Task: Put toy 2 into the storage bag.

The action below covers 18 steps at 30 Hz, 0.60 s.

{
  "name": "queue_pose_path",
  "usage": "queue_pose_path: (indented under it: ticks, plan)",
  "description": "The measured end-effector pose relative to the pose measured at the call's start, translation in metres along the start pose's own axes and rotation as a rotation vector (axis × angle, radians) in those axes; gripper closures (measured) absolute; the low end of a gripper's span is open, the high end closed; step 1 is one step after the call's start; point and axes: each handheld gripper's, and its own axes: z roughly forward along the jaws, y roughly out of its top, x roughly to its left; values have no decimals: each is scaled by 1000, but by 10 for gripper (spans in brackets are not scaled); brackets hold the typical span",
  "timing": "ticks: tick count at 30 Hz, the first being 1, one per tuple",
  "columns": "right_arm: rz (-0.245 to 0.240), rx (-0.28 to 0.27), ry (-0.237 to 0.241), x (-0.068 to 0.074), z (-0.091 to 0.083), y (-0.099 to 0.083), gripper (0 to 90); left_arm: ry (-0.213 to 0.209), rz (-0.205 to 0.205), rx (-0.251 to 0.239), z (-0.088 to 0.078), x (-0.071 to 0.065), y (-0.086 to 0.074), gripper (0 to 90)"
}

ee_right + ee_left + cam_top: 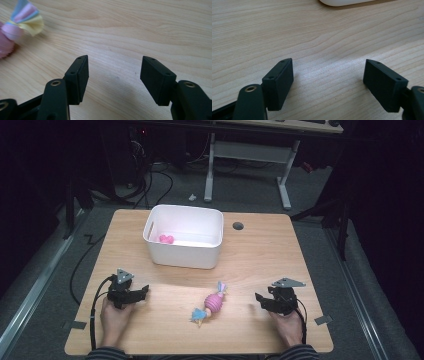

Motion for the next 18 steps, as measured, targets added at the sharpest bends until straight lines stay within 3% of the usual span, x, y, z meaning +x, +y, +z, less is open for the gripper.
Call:
queue_pose_path:
  ticks: [9,18]
  plan:
    - [-62,-19,71,19,-10,13,449,0,0,0,0,0,0,245]
    - [-156,-16,132,44,-12,30,462,0,0,0,0,0,0,245]
